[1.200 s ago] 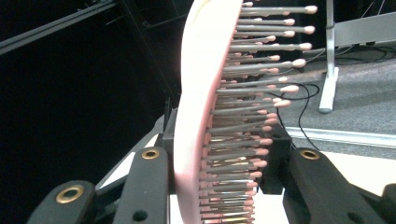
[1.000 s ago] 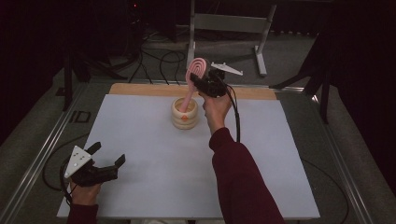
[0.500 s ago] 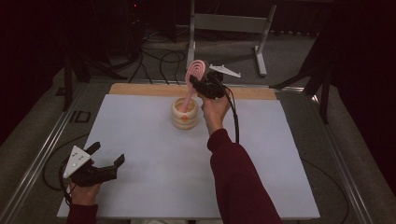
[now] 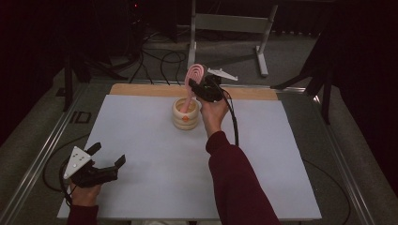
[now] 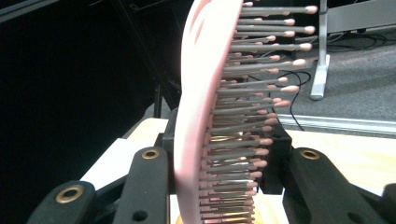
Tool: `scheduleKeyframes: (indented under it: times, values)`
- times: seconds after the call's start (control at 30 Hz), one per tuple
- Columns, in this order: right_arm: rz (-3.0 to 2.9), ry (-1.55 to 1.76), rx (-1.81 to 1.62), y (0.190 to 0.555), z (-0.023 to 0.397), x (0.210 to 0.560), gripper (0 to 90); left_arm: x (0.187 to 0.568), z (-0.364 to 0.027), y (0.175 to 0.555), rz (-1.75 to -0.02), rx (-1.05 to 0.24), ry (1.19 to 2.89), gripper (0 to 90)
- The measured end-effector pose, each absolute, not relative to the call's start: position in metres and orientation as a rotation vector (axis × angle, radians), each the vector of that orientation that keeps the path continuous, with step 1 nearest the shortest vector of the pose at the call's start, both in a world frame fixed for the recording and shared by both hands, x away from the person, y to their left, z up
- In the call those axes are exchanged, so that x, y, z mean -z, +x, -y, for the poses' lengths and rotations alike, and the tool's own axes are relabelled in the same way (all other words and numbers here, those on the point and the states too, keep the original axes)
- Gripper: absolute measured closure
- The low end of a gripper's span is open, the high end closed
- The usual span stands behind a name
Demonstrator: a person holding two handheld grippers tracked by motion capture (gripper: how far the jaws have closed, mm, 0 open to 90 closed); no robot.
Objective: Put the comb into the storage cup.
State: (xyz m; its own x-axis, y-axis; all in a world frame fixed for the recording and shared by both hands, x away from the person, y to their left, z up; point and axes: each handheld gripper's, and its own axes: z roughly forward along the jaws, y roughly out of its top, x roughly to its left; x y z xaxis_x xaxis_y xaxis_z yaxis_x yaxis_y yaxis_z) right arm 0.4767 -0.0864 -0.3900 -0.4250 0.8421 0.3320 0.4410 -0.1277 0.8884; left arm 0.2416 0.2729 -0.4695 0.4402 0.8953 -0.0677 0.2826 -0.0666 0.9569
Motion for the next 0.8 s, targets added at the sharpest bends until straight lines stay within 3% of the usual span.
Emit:
scheduleKeyframes:
  times: [0.8]
  values:
    - [-1.800, 1.443, -1.559, 0.476, 0.080, 0.402, 63.8, 0.470, -0.272, 0.242, -1.053, -0.699, 1.604, 0.2]
